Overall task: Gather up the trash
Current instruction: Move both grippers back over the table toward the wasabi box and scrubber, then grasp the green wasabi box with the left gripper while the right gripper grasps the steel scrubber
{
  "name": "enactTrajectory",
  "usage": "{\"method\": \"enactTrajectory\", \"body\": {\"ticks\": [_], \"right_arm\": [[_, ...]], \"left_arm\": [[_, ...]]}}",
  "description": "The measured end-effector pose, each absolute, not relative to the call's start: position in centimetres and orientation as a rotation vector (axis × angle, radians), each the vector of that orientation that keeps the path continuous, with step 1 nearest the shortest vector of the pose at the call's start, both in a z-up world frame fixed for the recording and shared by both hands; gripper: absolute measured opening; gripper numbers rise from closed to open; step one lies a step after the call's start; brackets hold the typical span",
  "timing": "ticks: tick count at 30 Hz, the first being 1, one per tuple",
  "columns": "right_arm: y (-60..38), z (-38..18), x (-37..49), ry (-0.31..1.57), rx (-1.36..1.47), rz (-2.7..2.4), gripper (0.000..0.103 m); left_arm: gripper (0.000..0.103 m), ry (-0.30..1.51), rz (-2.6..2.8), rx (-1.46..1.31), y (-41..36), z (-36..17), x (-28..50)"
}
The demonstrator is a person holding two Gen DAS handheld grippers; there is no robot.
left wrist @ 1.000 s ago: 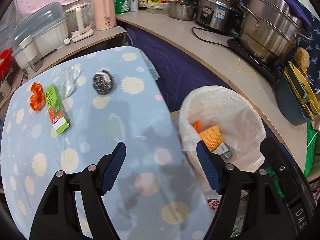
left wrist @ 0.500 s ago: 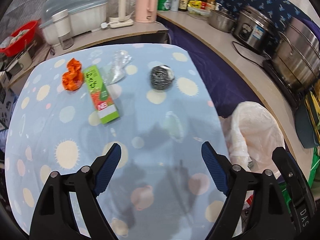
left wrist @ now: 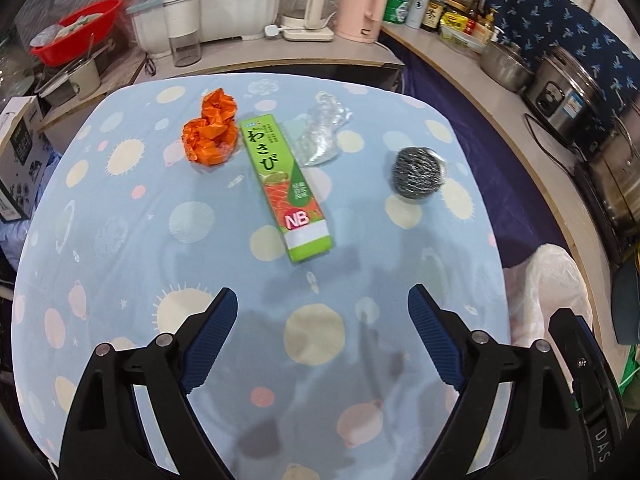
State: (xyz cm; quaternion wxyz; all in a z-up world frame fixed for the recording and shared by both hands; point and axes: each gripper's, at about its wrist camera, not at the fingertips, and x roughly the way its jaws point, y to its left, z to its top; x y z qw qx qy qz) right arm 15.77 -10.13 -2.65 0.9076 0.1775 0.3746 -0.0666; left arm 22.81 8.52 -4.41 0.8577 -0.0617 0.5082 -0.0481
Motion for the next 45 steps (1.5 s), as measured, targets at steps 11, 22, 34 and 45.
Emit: {"method": "enactTrajectory", "body": {"ticks": [11, 22, 34, 45], "right_arm": [[-8.7, -4.8, 22.1, 0.812, 0.354, -0.11, 0.055], [-8.7, -7.5, 29.2, 0.843, 0.355, -0.116, 0.062], [-8.2, -10.3, 34.6, 0.873, 0.344, -0.115, 0.063], [-7.6, -10.8, 34.9, 0.871, 0.314, -0.073, 0.046]], "left_arm": [[0.088, 1.125, -0.055, -0.179, 10.1, -7.1, 28.2], [0.088, 1.186, -0.01, -0.199, 10.6, -10.9, 33.2], [0.089, 1.168, 0.008, -0.139, 9.8, -12.9, 35.3], [0.052, 1.143, 0.01, -0.111, 10.1, -12.4, 34.9]]}}
